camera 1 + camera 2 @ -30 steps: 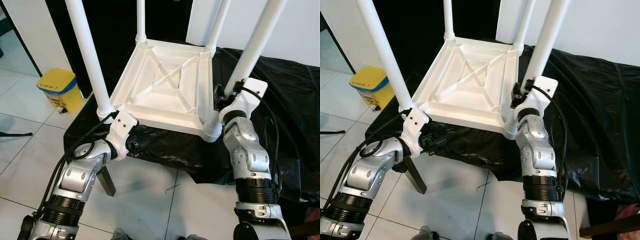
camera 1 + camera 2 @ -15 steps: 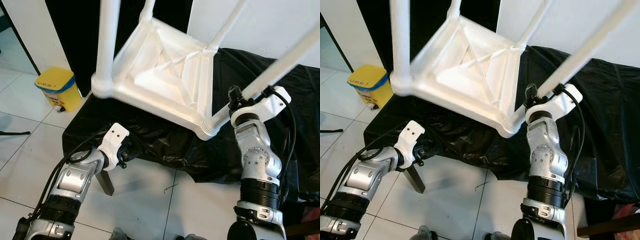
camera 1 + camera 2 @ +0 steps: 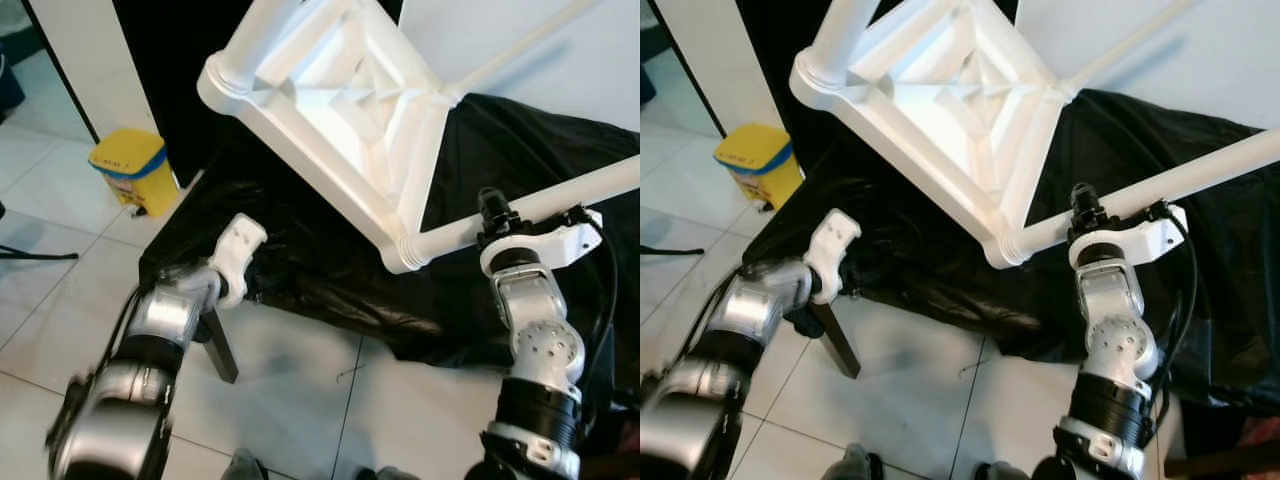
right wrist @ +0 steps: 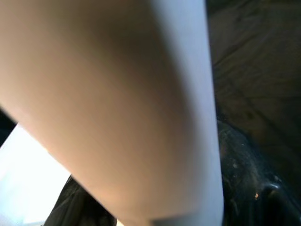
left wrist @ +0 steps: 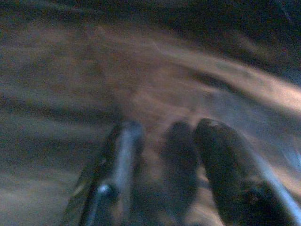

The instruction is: Building children table

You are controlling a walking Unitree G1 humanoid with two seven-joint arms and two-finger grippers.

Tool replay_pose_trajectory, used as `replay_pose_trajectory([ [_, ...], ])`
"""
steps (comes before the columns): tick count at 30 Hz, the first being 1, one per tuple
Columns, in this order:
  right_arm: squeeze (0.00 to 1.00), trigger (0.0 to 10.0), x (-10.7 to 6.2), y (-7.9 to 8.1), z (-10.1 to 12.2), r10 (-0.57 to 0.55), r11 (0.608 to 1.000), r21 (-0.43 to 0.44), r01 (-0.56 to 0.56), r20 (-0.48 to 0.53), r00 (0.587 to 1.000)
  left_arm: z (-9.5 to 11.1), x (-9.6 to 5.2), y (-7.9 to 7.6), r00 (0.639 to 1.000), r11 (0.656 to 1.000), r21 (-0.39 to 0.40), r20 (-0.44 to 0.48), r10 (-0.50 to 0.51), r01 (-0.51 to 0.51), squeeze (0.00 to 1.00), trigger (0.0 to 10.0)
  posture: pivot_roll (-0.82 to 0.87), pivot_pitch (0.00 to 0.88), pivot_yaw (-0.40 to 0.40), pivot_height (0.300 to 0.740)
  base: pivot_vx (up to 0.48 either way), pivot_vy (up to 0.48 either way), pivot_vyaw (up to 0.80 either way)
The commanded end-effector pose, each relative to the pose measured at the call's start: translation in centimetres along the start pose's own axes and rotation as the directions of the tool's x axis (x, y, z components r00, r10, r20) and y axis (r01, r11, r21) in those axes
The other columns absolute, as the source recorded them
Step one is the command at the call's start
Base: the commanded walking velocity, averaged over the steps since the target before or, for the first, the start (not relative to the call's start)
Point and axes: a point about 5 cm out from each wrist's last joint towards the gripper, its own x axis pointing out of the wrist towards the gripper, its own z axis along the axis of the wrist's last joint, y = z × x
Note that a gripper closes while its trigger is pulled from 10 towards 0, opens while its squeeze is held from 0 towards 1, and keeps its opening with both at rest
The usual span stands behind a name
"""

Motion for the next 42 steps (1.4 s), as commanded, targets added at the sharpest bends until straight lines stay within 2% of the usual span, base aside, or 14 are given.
replay_pose_trajectory([
  [1, 0.00, 10.0, -1.3, -1.1, -0.7, -0.003, 0.988, 0.157, 0.001, 0.009, 1.000, -1.2, 0.2, 0.4, 0.993, 0.993, -0.027, -0.040, 0.115, -0.116, 0.00, 10.0, -0.01, 0.135, -0.042, 0.740, 0.000, 0.000, 0.00],
  [5, 0.00, 10.0, -1.7, -2.2, -0.7, -0.027, 0.978, 0.205, 0.025, 0.010, 1.000, 0.7, 0.6, 1.1, 0.984, 0.983, -0.055, -0.001, 0.176, -0.176, 0.00, 10.0, -0.01, 0.139, -0.039, 0.740, 0.000, 0.000, 0.00],
  [8, 0.00, 10.0, -2.3, -4.1, -0.8, -0.067, 0.971, 0.229, 0.065, 0.002, 0.998, 5.6, 0.6, 2.3, 0.959, 0.962, -0.128, 0.121, 0.257, -0.241, 0.00, 10.0, -0.02, 0.141, -0.031, 0.740, 0.000, 0.000, 0.00],
  [13, 0.00, 10.0, -2.7, -5.4, -1.1, -0.098, 0.960, 0.262, 0.096, -0.003, 0.995, 9.9, 0.4, 2.0, 0.941, 0.960, -0.210, 0.243, 0.233, -0.184, 0.00, 10.0, -0.02, 0.142, -0.027, 0.740, 0.000, 0.000, 0.00],
  [16, 0.00, 10.0, -2.9, -7.0, -1.4, -0.133, 0.944, 0.303, 0.130, -0.010, 0.991, 15.1, 0.1, 0.1, 0.905, 0.951, -0.306, 0.391, 0.166, -0.042, 0.00, 10.0, -0.01, 0.141, -0.025, 0.740, 0.000, 0.000, 0.00],
  [22, 0.00, 10.0, -3.0, -7.2, -1.6, -0.128, 0.949, 0.288, 0.127, -0.013, 0.992, 17.0, -0.1, -0.9, 0.886, 0.936, -0.351, 0.443, 0.135, 0.033, 0.00, 10.0, -0.01, 0.141, -0.025, 0.740, 0.000, 0.000, 0.00],
  [24, 0.00, 10.0, -3.2, -7.6, -1.9, -0.133, 0.951, 0.278, 0.133, -0.018, 0.991, 18.5, -0.1, -2.4, 0.869, 0.935, -0.342, 0.486, 0.086, 0.098, 0.00, 10.0, -0.01, 0.141, -0.022, 0.740, 0.000, 0.000, 0.00],
  [25, 0.00, 10.0, -3.6, -8.1, -2.3, -0.142, 0.967, 0.213, 0.142, -0.018, 0.990, 20.8, -0.3, -5.6, 0.833, 0.926, -0.306, 0.553, -0.016, 0.220, 0.00, 10.0, -0.02, 0.144, -0.014, 0.740, 0.000, 0.000, 0.00],
  [28, 0.00, 10.0, -3.9, -8.3, -2.3, -0.143, 0.975, 0.171, 0.144, -0.016, 0.990, 21.5, -0.3, -6.7, 0.819, 0.918, -0.296, 0.572, -0.051, 0.264, 0.00, 10.0, -0.02, 0.144, -0.014, 0.740, 0.000, 0.000, 0.00],
  [29, 0.18, 10.0, -4.2, -8.6, -2.1, -0.164, 0.979, 0.124, 0.163, 0.002, 0.986, 21.8, -0.3, -7.6, 0.811, 0.909, -0.291, 0.580, -0.081, 0.299, 0.00, 10.0, -0.02, 0.144, -0.010, 0.740, 0.000, 0.000, 0.00],
  [30, 1.00, 10.0, -4.6, -9.0, -2.0, -0.181, 0.977, 0.113, 0.178, 0.016, 0.983, 22.0, -0.3, -8.5, 0.804, 0.898, -0.288, 0.585, -0.108, 0.331, 0.00, 10.0, -0.02, 0.145, -0.005, 0.740, 0.000, 0.000, 0.00],
  [37, 1.00, 10.0, -7.1, -11.0, -0.7, -0.273, 0.960, 0.091, 0.265, 0.091, 0.958, 23.1, -0.5, -10.9, 0.782, 0.897, -0.232, 0.599, -0.174, 0.377, 0.00, 10.0, -0.04, 0.148, 0.021, 0.740, 0.000, 0.000, 0.00],
  [39, 0.00, 10.0, -7.7, -10.8, -0.3, -0.274, 0.962, 0.025, 0.273, 0.118, 0.955, 23.4, -0.6, -11.1, 0.775, 0.893, -0.229, 0.605, -0.180, 0.386, 0.00, 10.0, -0.04, 0.148, 0.024, 0.740, 0.000, 0.000, 0.00],
  [42, 0.00, 10.0, -8.8, -10.4, 0.2, -0.297, 0.954, 0.007, 0.300, 0.158, 0.942, 23.7, -0.8, -11.2, 0.768, 0.898, -0.213, 0.613, -0.185, 0.385, 0.00, 10.0, -0.05, 0.153, 0.036, 0.740, 0.000, 0.000, 0.00],
])
